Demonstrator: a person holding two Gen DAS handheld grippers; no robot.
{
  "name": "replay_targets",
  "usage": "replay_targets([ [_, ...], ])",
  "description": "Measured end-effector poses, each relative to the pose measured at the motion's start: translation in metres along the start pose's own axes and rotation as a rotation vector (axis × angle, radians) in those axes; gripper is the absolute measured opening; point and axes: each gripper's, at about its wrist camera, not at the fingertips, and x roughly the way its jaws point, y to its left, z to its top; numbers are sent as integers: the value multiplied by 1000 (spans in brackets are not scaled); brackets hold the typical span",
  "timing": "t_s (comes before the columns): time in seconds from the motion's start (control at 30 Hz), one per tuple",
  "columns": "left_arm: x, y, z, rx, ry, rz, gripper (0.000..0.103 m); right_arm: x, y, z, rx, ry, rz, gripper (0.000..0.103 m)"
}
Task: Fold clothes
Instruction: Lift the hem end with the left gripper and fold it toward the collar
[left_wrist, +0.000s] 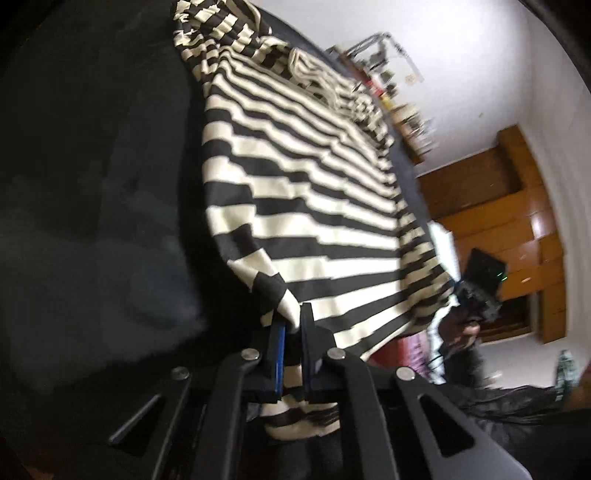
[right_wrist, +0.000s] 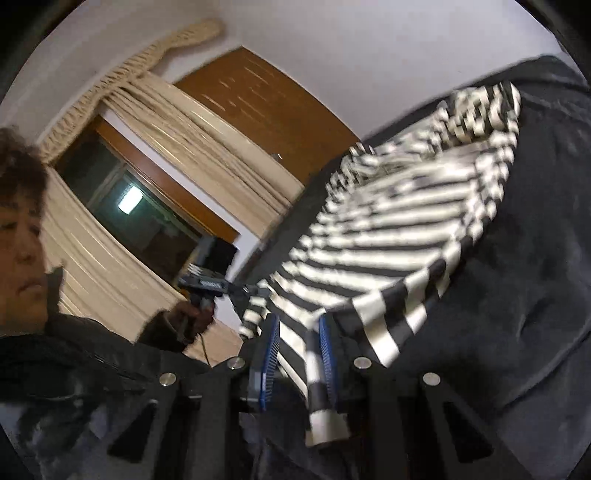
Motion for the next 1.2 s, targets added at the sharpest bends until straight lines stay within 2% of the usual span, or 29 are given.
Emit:
replay_targets([
  [0.07,-3,-3,6,-1,-22,-38,7,-2,1,7,-13,-18,-11,24],
  [0.2,-11,-12,19,20,-69,-92,7,-1,5,15,-92,21,-182,25],
  [0.23,-13,-15,22,29,-76,-97,7,0,6,15,-125,45,-254,25],
  [0.27,-14,-18,25,39,-83,-103,7,2,6,14,-160,82,-340,29],
  [0.3,-15,-19,27,44,-87,-106,7,2,4,12,-172,110,-392,38],
  [0.37,-18,-19,32,44,-88,-119,7,-4,-3,7,-151,137,-441,60],
  [0.43,-19,-19,35,42,-94,-138,7,-16,-12,2,-88,119,-437,63],
  [0.53,-20,-27,42,66,-110,-156,7,-38,-17,-9,-13,80,-374,63],
  [0.63,-21,-38,52,100,-125,-168,7,-48,-6,-28,-23,106,-336,63],
  [0.77,-23,-50,62,135,-141,-190,7,-54,4,-55,-14,140,-378,63],
  [0.97,-36,-64,66,170,-179,-228,7,-56,-6,-68,67,76,-335,63],
  [1.2,-51,-76,71,192,-231,-281,7,-41,8,-70,27,157,-357,63],
])
